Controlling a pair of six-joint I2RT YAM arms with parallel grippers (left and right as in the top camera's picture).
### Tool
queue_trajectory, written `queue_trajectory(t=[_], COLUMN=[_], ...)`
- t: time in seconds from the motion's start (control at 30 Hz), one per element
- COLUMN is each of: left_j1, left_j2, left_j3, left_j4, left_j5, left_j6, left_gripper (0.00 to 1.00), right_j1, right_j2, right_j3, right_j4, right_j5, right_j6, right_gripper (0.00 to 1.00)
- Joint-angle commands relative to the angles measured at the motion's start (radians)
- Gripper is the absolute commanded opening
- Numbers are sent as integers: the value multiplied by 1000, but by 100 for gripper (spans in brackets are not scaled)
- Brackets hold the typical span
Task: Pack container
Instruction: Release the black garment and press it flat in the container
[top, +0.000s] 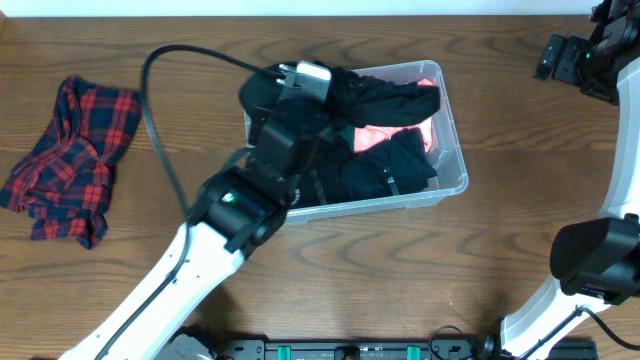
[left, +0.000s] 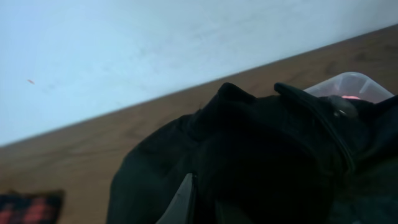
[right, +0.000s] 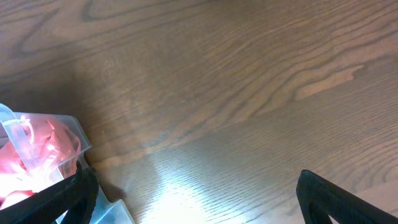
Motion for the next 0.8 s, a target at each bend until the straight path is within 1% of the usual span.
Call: queue_trajectory(t=[0.0, 0.13, 0.4, 0.5, 0.77], left_j1=[-5, -5, -13, -26, -56], left_j2=[24, 50, 84, 104, 127], left_j3=[60, 60, 59, 59, 59], left_j4=[52, 53, 45, 45, 45], left_j5=[-48, -111, -91, -68, -68], left_j6=[-156, -243, -425, -435, -434], left_gripper=[6, 6, 6, 6, 6], right_j1=[-6, -6, -6, -6, -6], right_j2=[8, 8, 8, 8, 8], right_j3=[0, 0, 0, 0, 0], right_j4=[0, 0, 0, 0, 0], right_j5=[0, 0, 0, 0, 0], right_j6=[14, 14, 14, 14, 14], right_gripper=[99, 99, 99, 99, 99])
